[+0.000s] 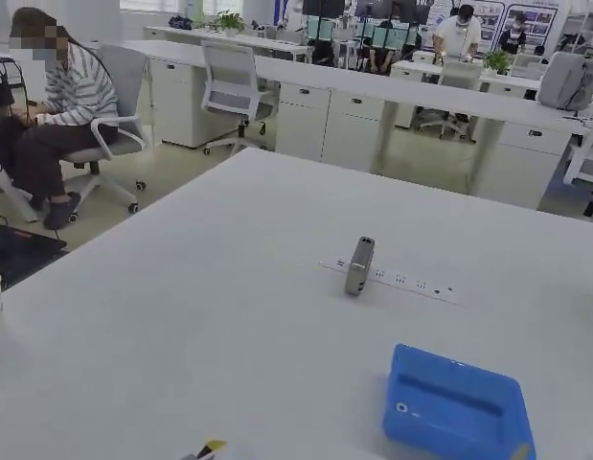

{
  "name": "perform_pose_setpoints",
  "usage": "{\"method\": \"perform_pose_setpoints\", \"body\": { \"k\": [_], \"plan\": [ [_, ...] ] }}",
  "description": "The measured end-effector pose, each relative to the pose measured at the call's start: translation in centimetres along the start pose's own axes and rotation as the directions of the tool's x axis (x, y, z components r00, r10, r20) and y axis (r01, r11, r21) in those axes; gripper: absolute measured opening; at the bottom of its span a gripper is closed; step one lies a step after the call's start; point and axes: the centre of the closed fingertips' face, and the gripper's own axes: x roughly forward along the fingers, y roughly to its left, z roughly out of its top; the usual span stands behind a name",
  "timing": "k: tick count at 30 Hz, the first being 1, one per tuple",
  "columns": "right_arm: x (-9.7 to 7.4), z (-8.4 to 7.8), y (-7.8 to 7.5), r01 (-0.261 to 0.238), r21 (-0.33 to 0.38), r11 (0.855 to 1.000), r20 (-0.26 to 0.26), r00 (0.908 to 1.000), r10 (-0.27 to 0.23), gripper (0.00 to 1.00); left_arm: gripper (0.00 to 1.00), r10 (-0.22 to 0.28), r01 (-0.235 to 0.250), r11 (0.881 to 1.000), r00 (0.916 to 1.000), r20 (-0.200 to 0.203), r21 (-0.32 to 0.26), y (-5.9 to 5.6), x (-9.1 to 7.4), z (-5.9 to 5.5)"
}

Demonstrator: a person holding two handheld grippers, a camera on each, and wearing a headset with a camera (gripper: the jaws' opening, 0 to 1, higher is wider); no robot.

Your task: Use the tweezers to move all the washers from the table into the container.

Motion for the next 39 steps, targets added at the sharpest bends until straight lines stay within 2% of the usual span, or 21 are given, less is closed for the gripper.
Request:
{"method": "perform_pose_setpoints", "body": {
  "k": [9,25,39],
  "plan": [
    [-0.4,1.4,0.0,0.002,-0.007,1.000,0.025,0.9997,-0.001,0.03,0.85,0.002,-0.002,1.000,1.0000,-0.001,0.003,0.0,0.0,0.0],
    [-1.1,5.4,0.3,-0.005,-0.025,1.000,0.084,0.9965,0.007,0.02,0.84,0.004,-0.004,1.000,1.0000,-0.005,0.005,0.0,-0.1,-0.1],
    [-0.8,6.7,-0.2,0.004,-0.033,0.999,0.105,0.9945,-0.001,0.02,0.82,0.009,-0.009,1.000,0.9999,-0.011,0.007,0.1,0.0,-0.2]
  ]
}}
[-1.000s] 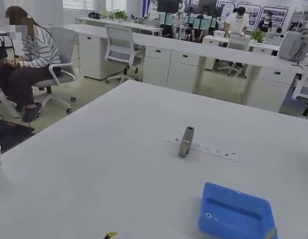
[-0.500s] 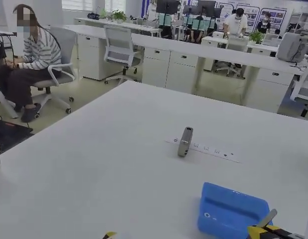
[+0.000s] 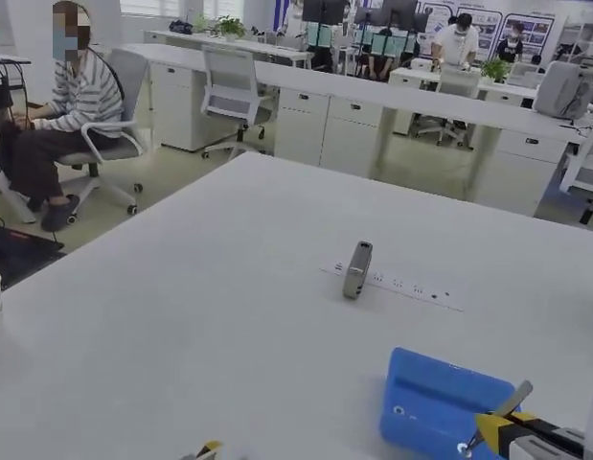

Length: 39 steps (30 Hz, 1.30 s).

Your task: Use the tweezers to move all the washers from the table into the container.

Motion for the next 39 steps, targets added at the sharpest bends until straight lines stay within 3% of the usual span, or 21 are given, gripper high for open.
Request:
{"method": "perform_pose_setpoints", "body": {
  "k": [10,14,22,27,39],
  "plan": [
    [0.8,1.3,-1.4,0.009,-0.015,1.000,0.015,0.9998,-0.009,0.02,0.82,0.002,-0.002,1.000,1.0000,-0.005,0.001,0.0,0.0,-0.1],
    [1.3,1.8,-1.8,0.015,-0.019,1.000,0.019,0.9997,-0.015,0.02,0.83,-0.008,0.008,1.000,0.9999,0.015,-0.011,-0.1,0.0,0.3],
    [2.8,2.2,-2.7,0.038,-0.015,0.999,0.028,0.9989,-0.037,0.02,0.82,-0.017,0.017,1.000,0.9998,-0.008,0.003,-0.3,0.1,-0.1],
    [4.0,1.6,-3.5,0.044,-0.004,0.999,0.008,0.9990,-0.044,0.02,0.82,-0.017,0.017,1.000,0.9996,-0.022,0.004,-0.3,0.2,-0.3],
    [5.8,-0.5,-3.9,0.030,-0.023,0.999,-0.058,0.9978,-0.031,0.02,0.82,-0.017,0.017,1.000,0.9989,-0.044,0.010,-0.3,0.3,-0.7]
  ]
}}
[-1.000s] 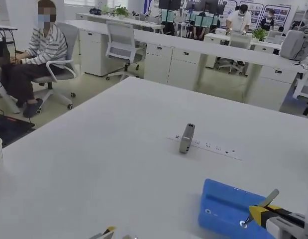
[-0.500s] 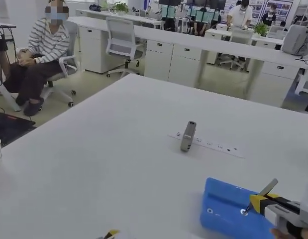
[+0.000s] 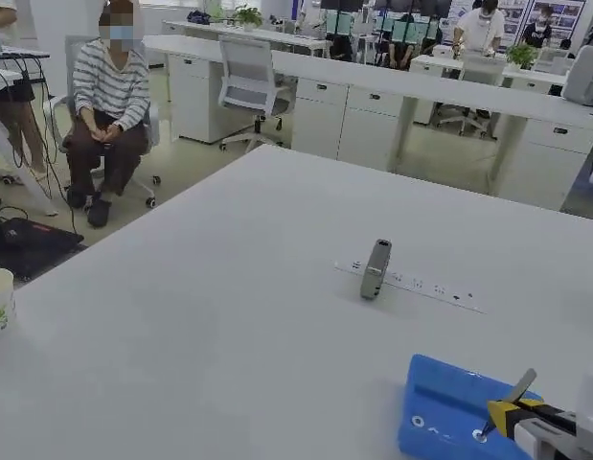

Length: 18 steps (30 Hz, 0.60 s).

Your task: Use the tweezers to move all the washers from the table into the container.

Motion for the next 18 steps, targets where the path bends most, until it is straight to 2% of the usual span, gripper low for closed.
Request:
{"method": "perform_pose_setpoints", "body": {
  "k": [8,18],
  "plan": [
    [0.9,-1.3,0.0,0.002,0.006,1.000,-0.030,0.9996,-0.002,0.02,0.82,0.003,-0.003,1.000,1.0000,-0.007,0.001,0.1,0.1,-0.1],
    [1.5,-2.0,0.5,-0.004,-0.006,1.000,-0.055,0.9985,0.004,0.02,0.81,0.005,-0.005,1.000,1.0000,-0.007,0.001,0.1,0.1,-0.1]
  ]
}}
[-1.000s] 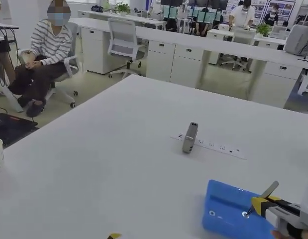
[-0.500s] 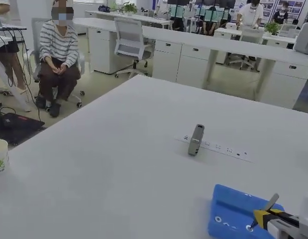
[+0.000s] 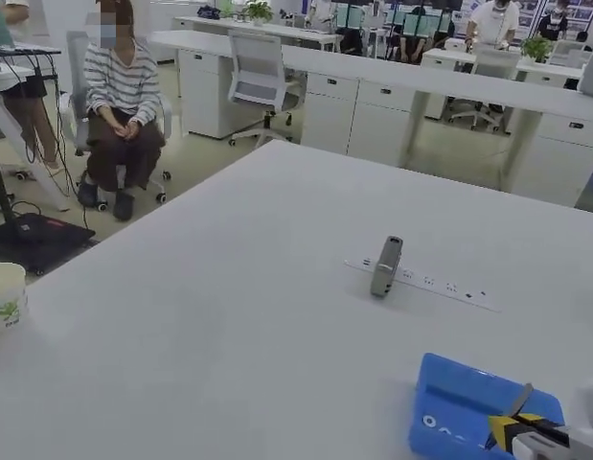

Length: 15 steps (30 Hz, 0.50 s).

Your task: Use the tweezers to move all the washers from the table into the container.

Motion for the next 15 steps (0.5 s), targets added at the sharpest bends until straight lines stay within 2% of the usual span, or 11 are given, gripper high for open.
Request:
{"method": "perform_pose_setpoints", "body": {
  "k": [7,15],
  "plan": [
    [0.29,-0.87,0.16,0.001,-0.003,1.000,-0.020,0.9998,-0.001,0.02,0.81,-0.002,0.002,1.000,1.0000,-0.005,0.000,-0.03,0.04,-0.11],
    [0.20,-0.86,0.18,0.007,-0.002,1.000,-0.008,0.9999,-0.007,0.03,0.80,-0.003,0.003,1.000,0.9999,-0.013,0.006,-0.06,0.05,-0.26]
  ]
}}
